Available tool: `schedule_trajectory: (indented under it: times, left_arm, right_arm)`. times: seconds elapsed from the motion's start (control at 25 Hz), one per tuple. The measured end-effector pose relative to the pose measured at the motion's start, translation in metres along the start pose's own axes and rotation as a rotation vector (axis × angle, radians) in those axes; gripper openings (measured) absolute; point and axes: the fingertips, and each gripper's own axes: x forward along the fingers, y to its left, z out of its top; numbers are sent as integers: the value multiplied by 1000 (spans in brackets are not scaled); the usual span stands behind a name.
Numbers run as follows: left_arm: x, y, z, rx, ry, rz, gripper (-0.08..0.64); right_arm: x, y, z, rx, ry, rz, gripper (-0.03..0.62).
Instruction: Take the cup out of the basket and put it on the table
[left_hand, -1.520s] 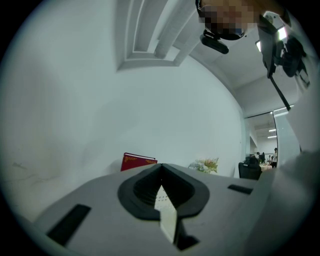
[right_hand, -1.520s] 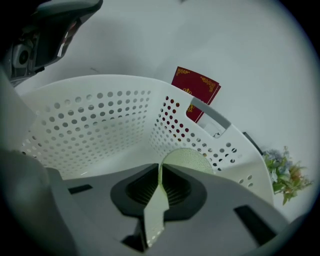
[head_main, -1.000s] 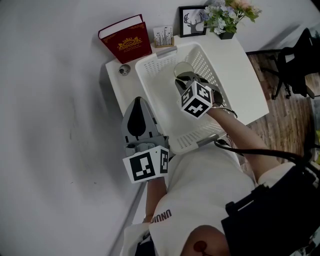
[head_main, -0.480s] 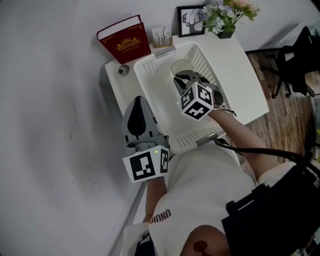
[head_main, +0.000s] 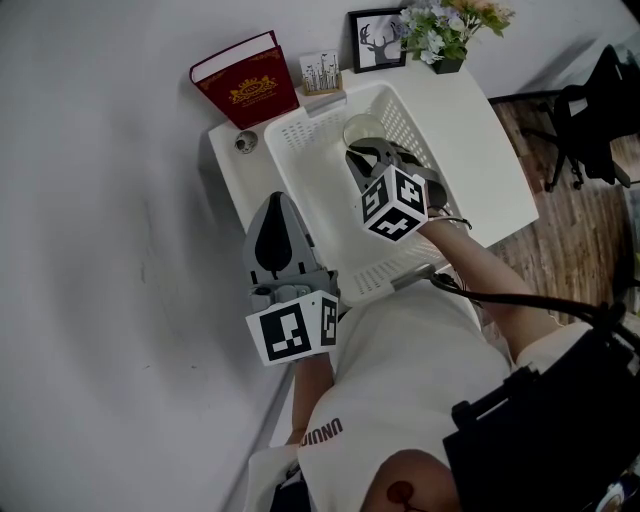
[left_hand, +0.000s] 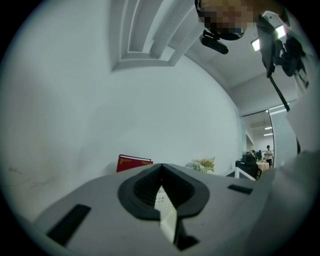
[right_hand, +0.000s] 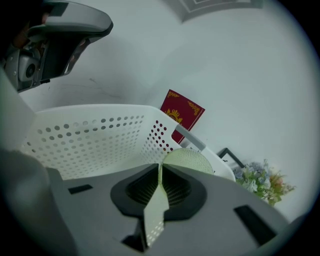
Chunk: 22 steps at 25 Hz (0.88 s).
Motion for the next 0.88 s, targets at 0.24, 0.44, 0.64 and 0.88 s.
schedule_trajectory:
  times: [0.24, 0.44, 0.64, 0.88]
  left_arm:
    - [2, -1, -3, 1, 5, -7, 11]
    - [2, -3, -3, 3, 7, -14, 11]
    - [0, -7, -1, 7, 10, -21, 11]
    - [1, -10, -2, 10, 16, -30, 11]
  right_arm:
    - [-3, -3, 3, -9, -18, -24, 38]
    - [-7, -7, 6, -12, -38, -46, 38]
    - [-17, -9, 12, -26, -58, -73, 38]
    - [-27, -14, 17, -20, -83, -95, 38]
